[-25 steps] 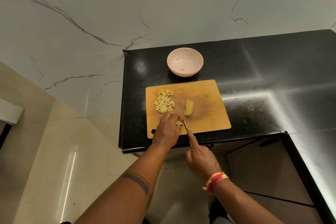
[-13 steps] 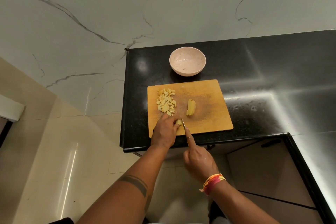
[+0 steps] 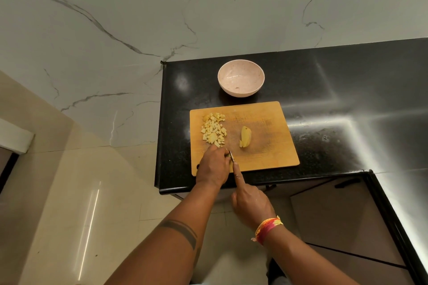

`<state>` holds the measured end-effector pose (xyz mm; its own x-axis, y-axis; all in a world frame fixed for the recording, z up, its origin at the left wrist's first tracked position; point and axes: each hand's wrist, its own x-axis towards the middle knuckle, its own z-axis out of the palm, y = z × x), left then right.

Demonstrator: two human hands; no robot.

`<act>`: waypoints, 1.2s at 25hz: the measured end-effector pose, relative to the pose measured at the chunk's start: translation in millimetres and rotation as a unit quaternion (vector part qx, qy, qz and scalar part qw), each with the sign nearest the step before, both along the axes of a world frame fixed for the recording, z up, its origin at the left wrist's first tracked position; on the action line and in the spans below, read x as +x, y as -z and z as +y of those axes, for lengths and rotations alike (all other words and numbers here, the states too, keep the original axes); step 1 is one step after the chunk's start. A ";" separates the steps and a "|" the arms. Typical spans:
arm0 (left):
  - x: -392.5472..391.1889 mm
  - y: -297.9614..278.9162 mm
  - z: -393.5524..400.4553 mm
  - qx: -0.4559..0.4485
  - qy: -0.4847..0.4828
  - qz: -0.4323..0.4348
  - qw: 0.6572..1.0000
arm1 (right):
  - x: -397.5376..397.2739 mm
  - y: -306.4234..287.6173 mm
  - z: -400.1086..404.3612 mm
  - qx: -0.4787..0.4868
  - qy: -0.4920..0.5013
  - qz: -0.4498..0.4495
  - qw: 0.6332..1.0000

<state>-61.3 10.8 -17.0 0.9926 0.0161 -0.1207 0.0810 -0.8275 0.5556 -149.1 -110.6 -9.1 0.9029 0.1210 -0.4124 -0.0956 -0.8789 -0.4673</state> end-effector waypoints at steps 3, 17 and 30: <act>0.2 0.3 -0.8 0.004 -0.002 0.004 1.000 | -20.7 -0.3 -7.9 -0.017 -0.007 -0.002 1.000; -4.9 2.3 8.0 -0.019 -0.016 -0.004 1.000 | -5.7 -4.1 3.5 0.010 0.009 -0.010 1.000; -6.0 3.9 2.9 -0.008 -0.024 -0.009 1.000 | -9.2 -7.9 -0.3 -0.001 -0.008 0.016 1.000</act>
